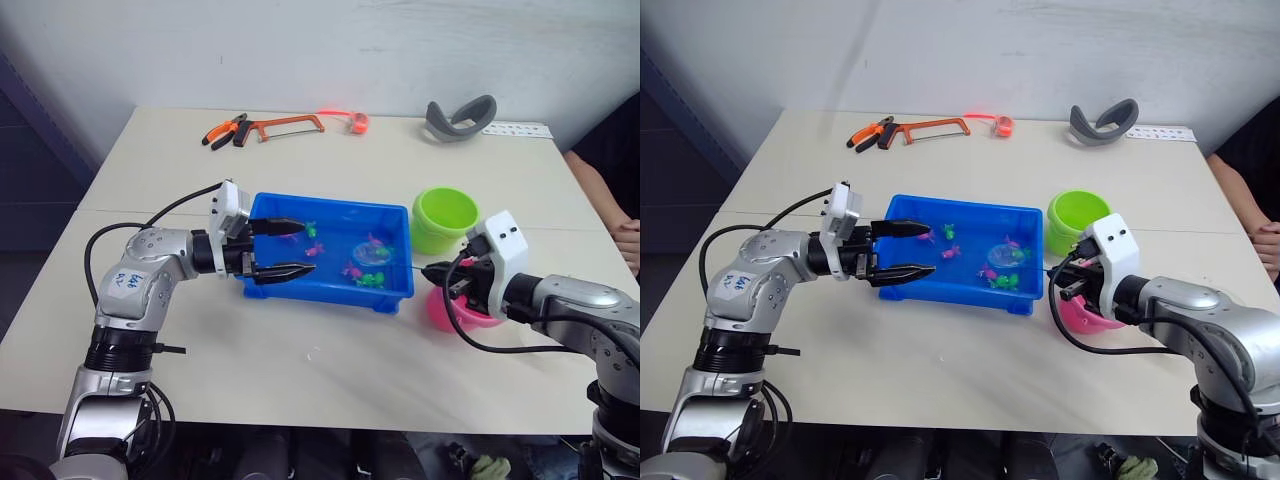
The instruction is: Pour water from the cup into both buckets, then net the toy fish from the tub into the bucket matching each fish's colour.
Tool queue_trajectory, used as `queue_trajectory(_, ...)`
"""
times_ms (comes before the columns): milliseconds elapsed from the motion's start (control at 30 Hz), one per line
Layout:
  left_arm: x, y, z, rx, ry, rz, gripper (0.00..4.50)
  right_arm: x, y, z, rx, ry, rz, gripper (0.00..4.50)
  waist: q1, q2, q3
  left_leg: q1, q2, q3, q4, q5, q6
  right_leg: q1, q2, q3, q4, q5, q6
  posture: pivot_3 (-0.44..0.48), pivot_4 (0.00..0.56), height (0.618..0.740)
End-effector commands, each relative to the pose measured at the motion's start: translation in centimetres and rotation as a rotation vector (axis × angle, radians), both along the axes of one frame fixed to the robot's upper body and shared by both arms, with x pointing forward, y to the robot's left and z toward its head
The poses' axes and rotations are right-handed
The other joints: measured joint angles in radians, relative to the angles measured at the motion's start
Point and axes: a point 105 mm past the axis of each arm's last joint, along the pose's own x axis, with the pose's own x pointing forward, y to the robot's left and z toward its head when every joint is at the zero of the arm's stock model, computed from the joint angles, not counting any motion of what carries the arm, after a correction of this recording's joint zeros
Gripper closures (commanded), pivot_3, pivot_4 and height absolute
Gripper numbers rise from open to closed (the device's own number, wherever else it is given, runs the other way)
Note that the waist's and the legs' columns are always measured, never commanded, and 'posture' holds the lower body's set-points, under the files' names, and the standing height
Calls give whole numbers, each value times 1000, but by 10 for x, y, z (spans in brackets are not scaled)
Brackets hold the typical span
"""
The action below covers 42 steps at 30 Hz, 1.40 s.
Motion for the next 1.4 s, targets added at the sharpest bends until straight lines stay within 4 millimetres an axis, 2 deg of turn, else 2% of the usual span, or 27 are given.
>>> queue_trajectory(33, -2, -3, 3, 44, -67, -9, 21, 2, 0, 0, -9, -23, -7, 4500, 0, 0, 0, 0, 0, 0, 0, 0, 0, 0, 0, 0, 0, 0, 0, 0, 150, 740)
queue_trajectory(333, 1, -3, 2, 55, -83, -11, 21, 1, 4, -3, 2, -17, 8, 4500, 0, 0, 0, 0, 0, 0, 0, 0, 0, 0, 0, 0, 0, 0, 0, 0, 150, 740)
queue_trajectory(733, 12, 0, 2, 81, -116, 44, 21, 12, 1, -11, 13, -1, -39, 4500, 0, 0, 0, 0, 0, 1, 0, 0, 0, 0, 0, 1, 0, 0, 0, 0, 150, 740)
queue_trajectory(1100, 21, 4, 3, 81, -134, 95, 21, 31, 4, 2, 41, -102, -79, 4500, -1, 0, 0, 0, 0, 1, -1, 0, 0, 0, 0, 0, 0, 0, 0, 0, 150, 740)
queue_trajectory(1233, 22, 4, 2, 84, -137, 92, 21, 27, 10, 8, 48, -141, -34, 4500, -1, 0, 0, 0, 0, 1, -1, 0, 0, 0, 0, 0, 0, 0, 0, 0, 150, 740)
queue_trajectory(1400, 23, 3, 2, 80, -139, 89, 21, 24, 9, 7, 39, -155, -32, 4500, -1, 0, 0, 0, 0, 1, -1, 0, 0, -1, 0, 0, 0, 0, 0, 0, 150, 740)
